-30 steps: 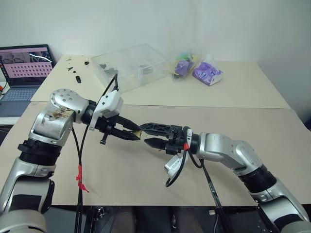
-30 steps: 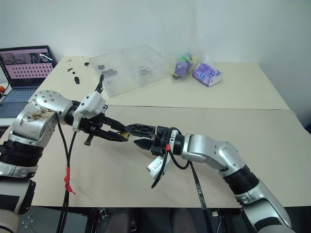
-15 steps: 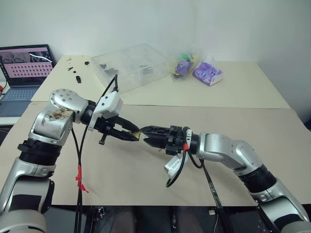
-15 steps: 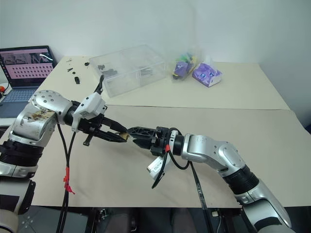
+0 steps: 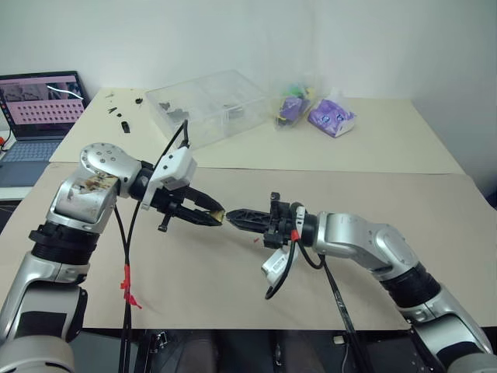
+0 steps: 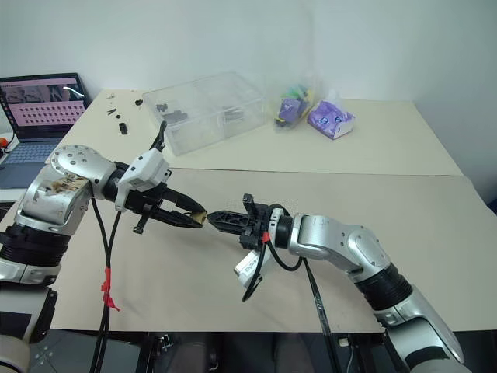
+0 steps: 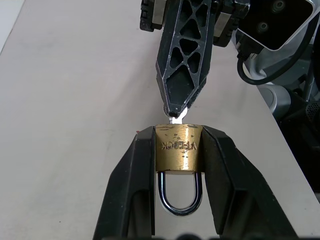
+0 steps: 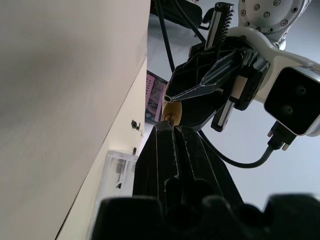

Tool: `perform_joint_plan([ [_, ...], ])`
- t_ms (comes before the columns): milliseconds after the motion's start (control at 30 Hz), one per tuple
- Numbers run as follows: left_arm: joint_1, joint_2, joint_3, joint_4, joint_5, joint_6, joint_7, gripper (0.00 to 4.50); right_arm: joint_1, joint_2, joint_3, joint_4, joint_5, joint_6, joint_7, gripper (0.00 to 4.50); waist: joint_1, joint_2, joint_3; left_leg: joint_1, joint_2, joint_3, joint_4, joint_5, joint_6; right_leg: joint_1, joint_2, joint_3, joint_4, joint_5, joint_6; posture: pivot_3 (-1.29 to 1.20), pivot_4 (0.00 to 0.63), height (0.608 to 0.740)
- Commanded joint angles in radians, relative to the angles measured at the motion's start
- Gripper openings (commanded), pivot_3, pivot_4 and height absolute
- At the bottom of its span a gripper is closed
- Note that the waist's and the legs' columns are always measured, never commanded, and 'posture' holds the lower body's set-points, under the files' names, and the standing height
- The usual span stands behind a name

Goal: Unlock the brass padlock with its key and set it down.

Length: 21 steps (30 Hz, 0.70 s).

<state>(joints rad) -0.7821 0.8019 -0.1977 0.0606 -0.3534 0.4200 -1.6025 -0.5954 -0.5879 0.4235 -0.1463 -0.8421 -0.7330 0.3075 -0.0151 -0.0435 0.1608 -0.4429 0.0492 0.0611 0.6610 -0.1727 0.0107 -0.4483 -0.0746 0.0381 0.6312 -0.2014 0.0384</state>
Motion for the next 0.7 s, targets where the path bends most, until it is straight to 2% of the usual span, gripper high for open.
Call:
perform_joint_plan([
  [33,-0.033,-0.002,0.011,-0.008,-0.003,-0.013,0.0,0.83,-0.016,-0.002,0.008,-0.008,0.06,-0.009,0.054,0.08,0.0,0.0,0.0,0.0,0.0,0.0,0.0,0.0,0.0,0.0,0.0,0.0,0.0,0.0,0.0,0.0,0.15,0.726],
  [267,-0.034,0.001,0.012,-0.008,-0.002,-0.014,0.006,0.83,0.007,-0.024,0.042,0.008,0.267,0.022,0.234,0.08,0.0,0.0,0.0,0.0,0.0,0.0,0.0,0.0,0.0,0.001,0.0,0.0,0.0,0.0,0.0,0.0,0.15,0.726],
  [433,-0.033,0.003,0.014,-0.008,-0.004,-0.012,0.009,0.83,0.026,0.004,0.037,-0.008,0.466,0.203,0.387,0.08,0.0,0.0,0.0,0.003,0.0,-0.001,0.0,0.0,0.0,0.004,0.0,0.0,0.0,0.0,0.0,0.0,0.15,0.726],
  [700,-0.031,0.002,0.016,-0.02,-0.005,-0.001,0.021,0.83,0.047,0.034,0.022,-0.046,0.604,0.445,0.515,0.08,0.001,0.0,0.0,0.004,0.0,-0.001,0.0,0.0,0.0,0.005,0.0,-0.001,0.0,0.0,0.0,0.0,0.15,0.726],
])
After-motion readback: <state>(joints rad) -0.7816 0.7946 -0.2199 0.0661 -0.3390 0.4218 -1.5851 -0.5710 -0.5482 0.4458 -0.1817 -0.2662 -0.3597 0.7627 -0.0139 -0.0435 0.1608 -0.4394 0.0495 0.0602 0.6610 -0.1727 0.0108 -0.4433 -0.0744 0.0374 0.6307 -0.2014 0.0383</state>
